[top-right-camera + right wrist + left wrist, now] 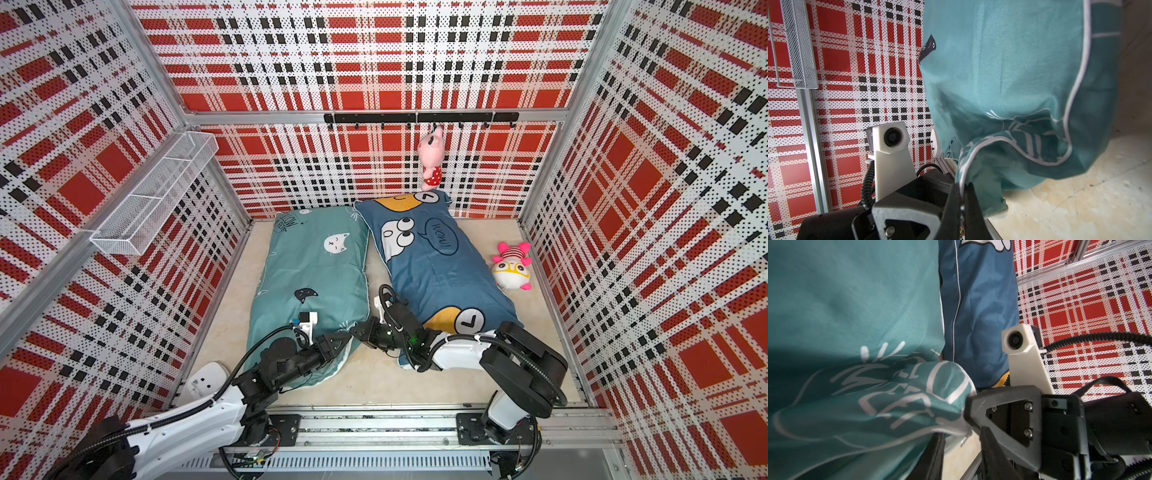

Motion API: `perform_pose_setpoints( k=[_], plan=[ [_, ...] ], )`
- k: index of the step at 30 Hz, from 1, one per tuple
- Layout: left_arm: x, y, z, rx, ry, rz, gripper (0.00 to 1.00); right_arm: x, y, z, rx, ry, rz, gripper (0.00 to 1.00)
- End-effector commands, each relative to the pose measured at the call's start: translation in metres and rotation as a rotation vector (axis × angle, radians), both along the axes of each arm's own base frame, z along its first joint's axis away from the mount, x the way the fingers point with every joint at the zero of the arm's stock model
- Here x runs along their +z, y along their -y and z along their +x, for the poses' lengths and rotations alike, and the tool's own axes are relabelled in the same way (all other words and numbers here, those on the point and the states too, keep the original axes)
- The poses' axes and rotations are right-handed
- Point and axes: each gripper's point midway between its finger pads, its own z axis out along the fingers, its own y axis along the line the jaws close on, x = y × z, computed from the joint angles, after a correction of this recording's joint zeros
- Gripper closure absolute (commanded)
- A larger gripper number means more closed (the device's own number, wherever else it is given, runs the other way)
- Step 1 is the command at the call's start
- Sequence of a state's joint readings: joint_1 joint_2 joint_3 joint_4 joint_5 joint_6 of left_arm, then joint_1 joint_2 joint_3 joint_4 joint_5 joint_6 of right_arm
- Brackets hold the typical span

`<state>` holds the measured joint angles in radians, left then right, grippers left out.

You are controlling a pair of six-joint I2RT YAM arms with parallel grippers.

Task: Zip up pillowcases
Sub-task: Zip the zipper on the pillowcase.

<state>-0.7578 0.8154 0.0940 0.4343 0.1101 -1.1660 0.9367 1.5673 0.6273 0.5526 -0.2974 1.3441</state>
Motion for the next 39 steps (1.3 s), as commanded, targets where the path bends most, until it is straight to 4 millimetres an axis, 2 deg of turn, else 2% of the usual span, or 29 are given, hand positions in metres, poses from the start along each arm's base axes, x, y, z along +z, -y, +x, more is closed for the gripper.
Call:
perform_pose_setpoints(
  k=[1,5,17,29,39],
  plan=[
    [0.011,0.003,0.003,-0.014,0.043,-0.017,0.67,0.009,-0.008,0.0,0.009,0.008,0.036,1.0],
    [0.016,0.005,0.004,-0.018,0.053,-0.023,0.7,0.006,-0.008,0.0,0.007,0.003,0.032,1.0],
    [0.011,0.004,0.003,-0.018,0.033,-0.016,0.79,0.003,-0.007,-0.001,0.007,0.006,0.021,1.0],
    [0.007,0.003,0.005,-0.009,0.014,0.01,0.81,-0.001,-0.003,-0.002,0.002,0.008,-0.001,1.0],
    [0.007,0.004,0.005,-0.016,0.01,0.014,0.76,-0.011,0.001,-0.002,-0.004,0.001,-0.032,1.0]
  ],
)
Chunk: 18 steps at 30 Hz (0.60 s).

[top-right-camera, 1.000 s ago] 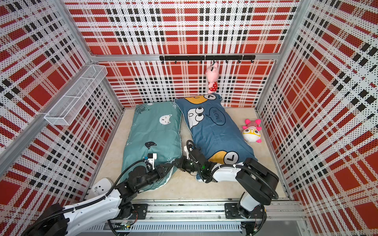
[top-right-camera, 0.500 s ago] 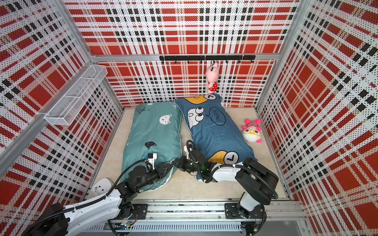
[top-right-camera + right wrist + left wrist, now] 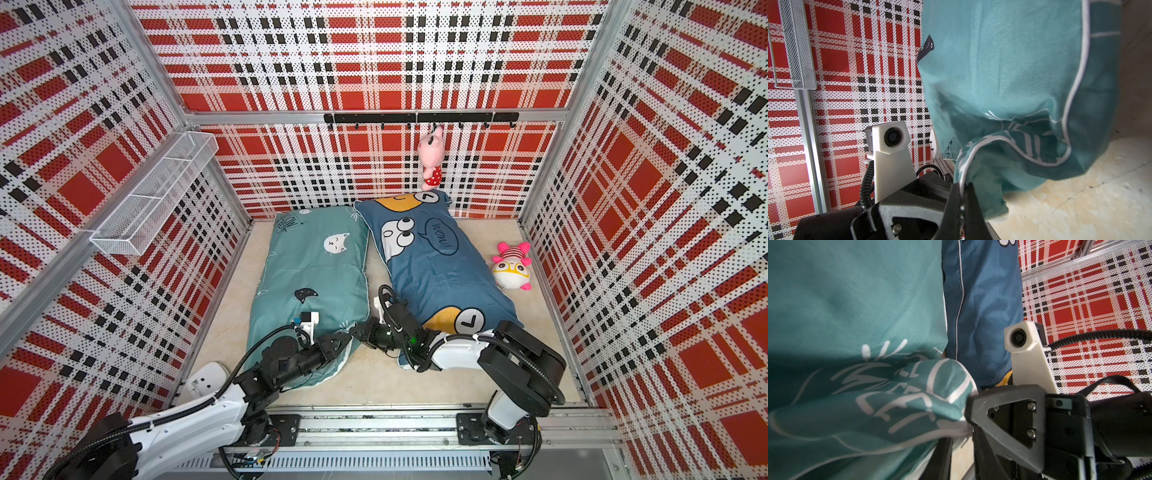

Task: Zip up pillowcases
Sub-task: Zip the zipper on the pillowcase.

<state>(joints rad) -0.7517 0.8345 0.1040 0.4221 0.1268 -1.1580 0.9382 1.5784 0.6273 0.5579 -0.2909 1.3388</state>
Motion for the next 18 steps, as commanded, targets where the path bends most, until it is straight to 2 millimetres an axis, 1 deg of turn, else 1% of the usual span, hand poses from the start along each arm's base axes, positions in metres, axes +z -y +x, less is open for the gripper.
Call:
perform_pose_setpoints(
  k=[1,8,15,18],
  plan=[
    [0.0098,0.0026,0.0045,-0.006,0.022,0.001,0.76,-0.0087,0.0012,-0.0031,-0.001,-0.002,-0.025,1.0],
    [0.0095,0.0036,0.0048,-0.009,0.02,0.004,0.77,-0.0155,0.0027,-0.0041,-0.005,-0.012,-0.035,1.0],
    [0.0083,0.0051,0.0041,-0.019,0.016,0.008,0.77,-0.0172,-0.0003,-0.0044,0.0,-0.016,-0.029,1.0],
    [0.0061,0.0048,0.0038,-0.019,0.011,0.011,0.79,-0.0156,-0.0002,-0.0043,-0.002,-0.011,-0.028,1.0]
  ],
)
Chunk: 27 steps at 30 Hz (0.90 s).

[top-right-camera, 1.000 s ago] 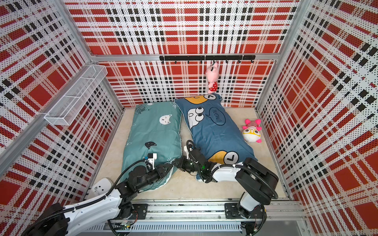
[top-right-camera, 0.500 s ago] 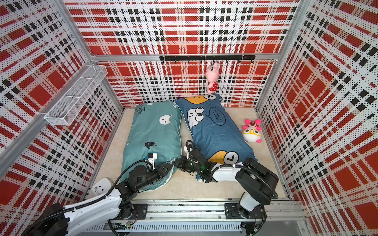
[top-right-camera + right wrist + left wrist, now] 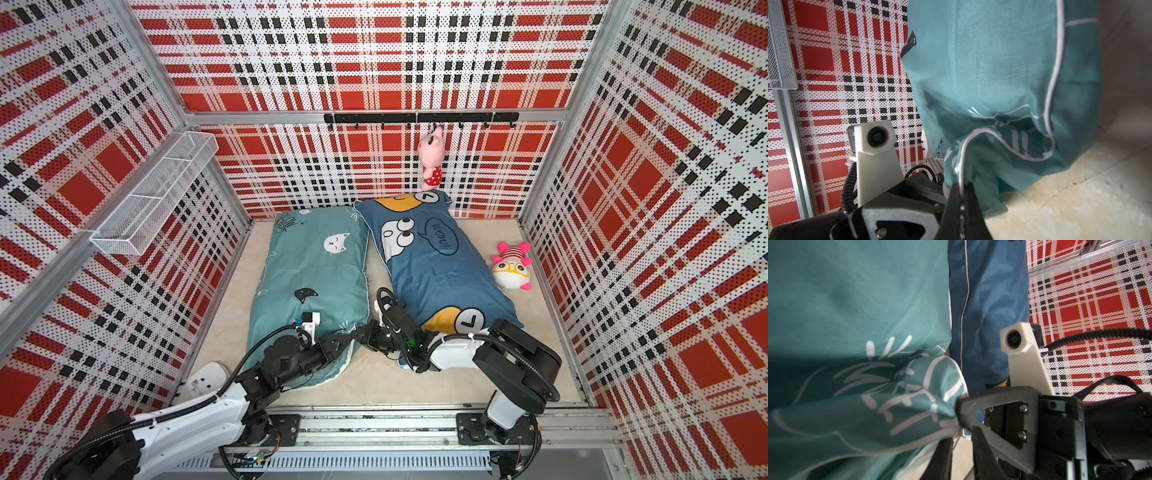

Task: Zip up pillowcases
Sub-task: Zip the zipper on the pillowcase.

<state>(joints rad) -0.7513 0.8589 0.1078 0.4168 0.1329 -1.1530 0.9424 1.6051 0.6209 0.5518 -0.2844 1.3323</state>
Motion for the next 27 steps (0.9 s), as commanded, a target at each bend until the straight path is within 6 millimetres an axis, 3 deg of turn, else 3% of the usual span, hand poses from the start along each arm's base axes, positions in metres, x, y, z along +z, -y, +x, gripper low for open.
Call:
perform_pose_setpoints(
  k=[1,14,27],
  plan=[
    [0.0119,0.0041,0.004,-0.013,0.025,-0.008,0.8,-0.0009,-0.0009,-0.0026,-0.004,0.004,0.006,1.0],
    [0.0076,0.0056,0.0029,-0.023,0.017,0.006,0.8,0.0012,-0.0019,-0.0019,-0.004,0.008,0.009,1.0],
    [0.0054,0.0065,0.0018,-0.028,0.014,0.016,0.97,0.0026,0.0,-0.0007,-0.013,0.015,0.003,1.0]
  ],
)
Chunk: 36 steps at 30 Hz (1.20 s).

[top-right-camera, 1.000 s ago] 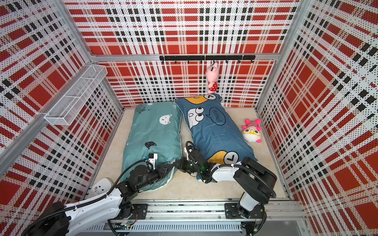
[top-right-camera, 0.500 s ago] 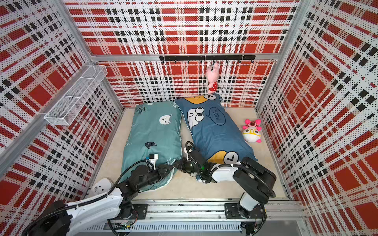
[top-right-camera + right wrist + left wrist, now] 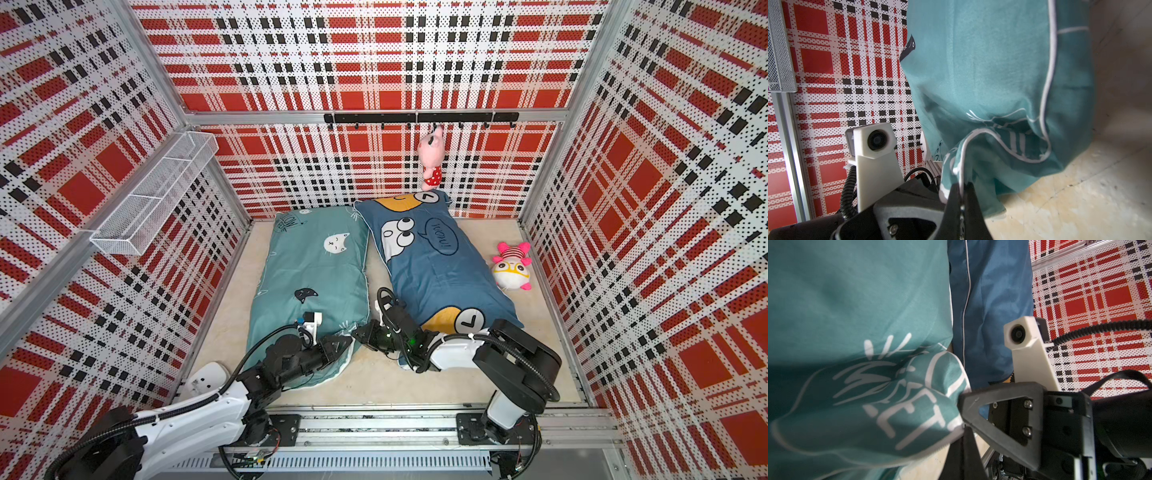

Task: Zip up pillowcases
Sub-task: Zip the zipper on the pillowcase.

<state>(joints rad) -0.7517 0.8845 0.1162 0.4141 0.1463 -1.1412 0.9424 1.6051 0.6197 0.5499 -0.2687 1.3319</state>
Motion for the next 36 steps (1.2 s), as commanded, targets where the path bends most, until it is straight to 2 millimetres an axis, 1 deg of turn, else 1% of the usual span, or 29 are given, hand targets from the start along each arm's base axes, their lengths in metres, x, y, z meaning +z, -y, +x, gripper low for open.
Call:
perform_pose_setpoints(
  k=[1,3,8,12,21,26,30,32,36],
  plan=[
    [0.008,0.004,0.003,-0.01,0.02,0.001,0.98,0.005,-0.001,-0.003,0.0,0.015,0.01,1.0],
    [0.008,0.004,0.002,-0.015,0.021,0.006,1.0,0.006,-0.001,-0.001,-0.007,0.019,0.008,1.0],
    [0.008,0.005,0.002,-0.024,0.026,0.035,1.0,0.01,0.001,0.003,-0.024,0.027,0.003,1.0],
    [0.005,0.004,0.002,-0.028,0.023,0.071,1.0,0.012,0.009,0.007,-0.051,0.031,-0.003,1.0],
    [0.0,0.002,0.002,-0.036,0.019,0.105,1.0,0.025,0.025,0.018,-0.093,0.061,-0.013,1.0],
    [-0.003,0.0,0.003,-0.034,0.017,0.126,1.0,0.027,0.033,0.022,-0.111,0.068,-0.023,1.0],
    [-0.004,-0.001,0.003,-0.033,0.016,0.129,1.0,0.028,0.036,0.025,-0.115,0.07,-0.028,1.0],
    [-0.001,0.001,0.004,-0.038,0.026,0.116,1.0,0.029,0.034,0.023,-0.103,0.071,-0.022,1.0],
    [0.02,0.014,0.004,-0.065,0.066,0.022,1.0,0.027,0.03,0.021,-0.082,0.063,-0.015,1.0]
  ],
)
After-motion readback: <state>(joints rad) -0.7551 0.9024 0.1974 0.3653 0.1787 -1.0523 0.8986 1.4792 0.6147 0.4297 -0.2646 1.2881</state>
